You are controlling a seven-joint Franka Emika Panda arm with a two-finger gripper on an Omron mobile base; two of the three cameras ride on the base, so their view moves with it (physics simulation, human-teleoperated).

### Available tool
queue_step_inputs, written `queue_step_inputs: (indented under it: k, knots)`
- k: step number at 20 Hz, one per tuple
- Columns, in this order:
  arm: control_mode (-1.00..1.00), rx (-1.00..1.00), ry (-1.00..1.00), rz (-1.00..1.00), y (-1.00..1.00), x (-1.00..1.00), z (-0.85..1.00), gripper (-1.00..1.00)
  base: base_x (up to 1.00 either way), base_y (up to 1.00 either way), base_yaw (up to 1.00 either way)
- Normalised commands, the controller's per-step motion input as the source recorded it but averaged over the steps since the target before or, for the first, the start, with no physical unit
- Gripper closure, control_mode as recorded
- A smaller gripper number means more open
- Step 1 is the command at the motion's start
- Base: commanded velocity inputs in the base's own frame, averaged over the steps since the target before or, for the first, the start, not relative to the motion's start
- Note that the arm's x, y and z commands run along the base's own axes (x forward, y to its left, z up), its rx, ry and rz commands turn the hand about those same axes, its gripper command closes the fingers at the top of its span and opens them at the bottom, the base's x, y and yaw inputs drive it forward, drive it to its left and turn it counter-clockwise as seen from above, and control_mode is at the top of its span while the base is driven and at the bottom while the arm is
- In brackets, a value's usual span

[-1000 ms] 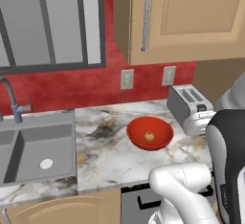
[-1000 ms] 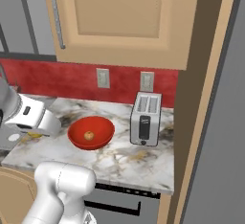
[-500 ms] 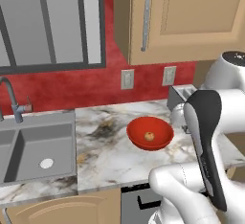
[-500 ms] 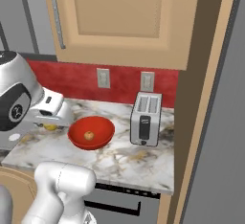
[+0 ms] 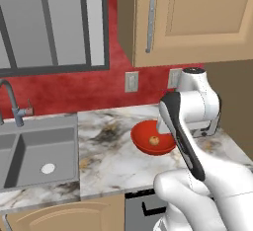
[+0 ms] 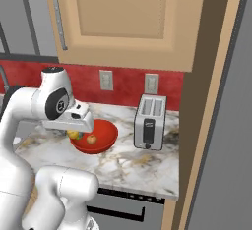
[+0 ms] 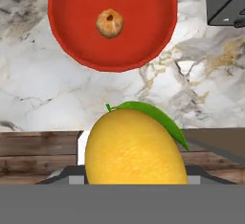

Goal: Take the sweet potato, lemon, and tangerine from the freezer and place them in the bowl on the counter.

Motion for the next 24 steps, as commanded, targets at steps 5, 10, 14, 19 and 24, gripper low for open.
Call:
queue_step_inputs:
  k: [5, 10, 14, 19, 24]
  knots:
    - [-1.00, 0.00, 0.08, 0.00, 0.00, 0.96, -0.81, 1.00, 0.00, 0.00, 0.00]
    - [-1.00, 0.02, 0.01, 0.00, -0.12, 0.87, -0.69, 1.00, 0.00, 0.00, 0.00]
    - [-1.00, 0.00, 0.00, 0.00, -0.20, 0.76, -0.63, 1.00, 0.00, 0.00, 0.00]
    - [-1.00, 0.00, 0.00, 0.00, -0.09, 0.66, -0.63, 1.00, 0.00, 0.00, 0.00]
    - [-1.00, 0.00, 0.03, 0.00, 0.00, 0.53, -0.47, 1.00, 0.00, 0.00, 0.00]
